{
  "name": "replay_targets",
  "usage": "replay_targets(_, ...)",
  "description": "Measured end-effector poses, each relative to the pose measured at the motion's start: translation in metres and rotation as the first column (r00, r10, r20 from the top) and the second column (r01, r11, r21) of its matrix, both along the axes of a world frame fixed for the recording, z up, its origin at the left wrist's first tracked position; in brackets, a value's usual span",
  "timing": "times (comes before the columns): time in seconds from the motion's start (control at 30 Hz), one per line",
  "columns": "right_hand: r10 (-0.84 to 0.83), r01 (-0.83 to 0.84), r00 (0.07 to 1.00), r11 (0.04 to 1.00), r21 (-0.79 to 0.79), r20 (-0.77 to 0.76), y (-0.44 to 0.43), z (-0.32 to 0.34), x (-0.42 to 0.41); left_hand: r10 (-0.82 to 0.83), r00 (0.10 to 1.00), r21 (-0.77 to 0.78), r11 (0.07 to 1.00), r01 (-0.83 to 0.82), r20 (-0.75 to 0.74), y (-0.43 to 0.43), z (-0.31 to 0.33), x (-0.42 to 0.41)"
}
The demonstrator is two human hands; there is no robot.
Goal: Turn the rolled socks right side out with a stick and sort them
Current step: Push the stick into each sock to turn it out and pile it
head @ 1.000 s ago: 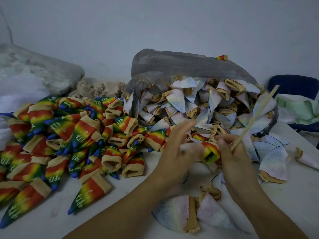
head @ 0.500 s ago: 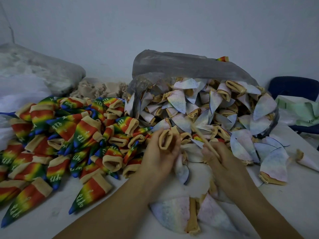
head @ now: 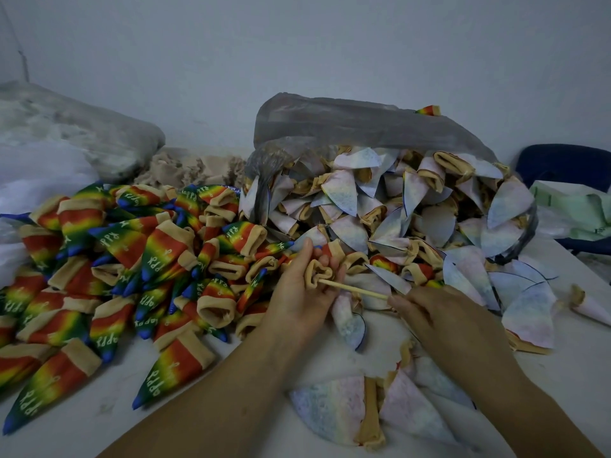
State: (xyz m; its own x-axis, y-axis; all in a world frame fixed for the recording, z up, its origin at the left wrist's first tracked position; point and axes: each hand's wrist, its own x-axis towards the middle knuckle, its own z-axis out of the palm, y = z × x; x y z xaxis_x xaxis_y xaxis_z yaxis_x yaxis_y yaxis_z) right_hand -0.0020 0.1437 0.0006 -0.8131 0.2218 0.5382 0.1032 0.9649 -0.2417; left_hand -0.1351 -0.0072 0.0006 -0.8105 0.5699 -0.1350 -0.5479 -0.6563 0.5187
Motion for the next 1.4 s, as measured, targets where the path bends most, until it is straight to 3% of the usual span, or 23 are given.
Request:
replay_targets(0.17, -0.038, 0.040, 0.998, 0.998, 0.046, -0.041, 0.000, 0.004, 0.002, 0.057, 0.998, -0.052, 0.997, -0.057, 0.004, -0.002, -0.002, -0.004)
replay_targets(0.43, -0.028, 0.029, 0.999, 0.997, 0.066, -0.019, -0.003, -0.001, -0.006, 0.003, 0.981, -0.110, 0.994, -0.024, -0.193, 0.005, -0.004, 0.008)
replay_targets(0.57, -0.006, 0.005, 0.998, 1.000, 0.010, 0.066, -0.012, 0.006, -0.006, -0.003, 0.998, -0.018, 1.000, 0.002, -0.066, 0.006, 0.002, 0.013)
replay_targets(0.67, 0.031, -0.066, 0.971, 0.988, 0.140, 0.236, -0.025, 0.007, -0.012, -0.073, 0.989, 0.191, 0.980, 0.048, 0.127, 0.010, 0.002, 0.020)
replay_targets(0.73, -0.038, -0.021, 0.956, 0.980, 0.196, 0.292, -0.034, 0.004, -0.011, -0.080, 0.988, 0.222, 0.974, 0.048, 0.136, 0.012, 0.001, 0.023)
replay_targets(0.83, -0.048, 0.026, 0.991, 0.985, 0.168, 0.126, -0.036, 0.000, -0.008, -0.043, 0.998, 0.156, 0.987, 0.035, 0.051, 0.012, 0.002, 0.023)
replay_targets(0.93, -0.027, -0.005, 0.991, 0.971, 0.239, 0.131, -0.038, 0.007, -0.008, -0.026, 0.997, 0.017, 0.999, 0.028, -0.079, 0.012, 0.000, 0.021)
replay_targets(1.03, -0.036, 0.008, 0.989, 0.982, 0.189, 0.144, -0.029, 0.006, -0.005, -0.085, 0.994, -0.038, 0.996, 0.082, -0.075, 0.009, -0.002, 0.019)
replay_targets(1.1, -0.027, 0.025, 0.992, 0.999, 0.024, 0.120, -0.030, 0.014, -0.003, -0.112, 0.993, -0.023, 0.993, 0.112, -0.023, 0.007, -0.001, 0.018)
replay_targets(1.3, -0.020, 0.012, 0.997, 0.995, 0.096, 0.078, -0.029, 0.010, -0.006, 0.034, 0.998, -0.012, 0.999, -0.034, -0.048, 0.009, 0.001, 0.015)
replay_targets(1.4, 0.058, -0.049, 0.993, 0.995, -0.088, 0.101, -0.031, 0.003, -0.009, 0.042, 0.998, -0.021, 0.999, -0.043, -0.039, 0.010, 0.000, 0.019)
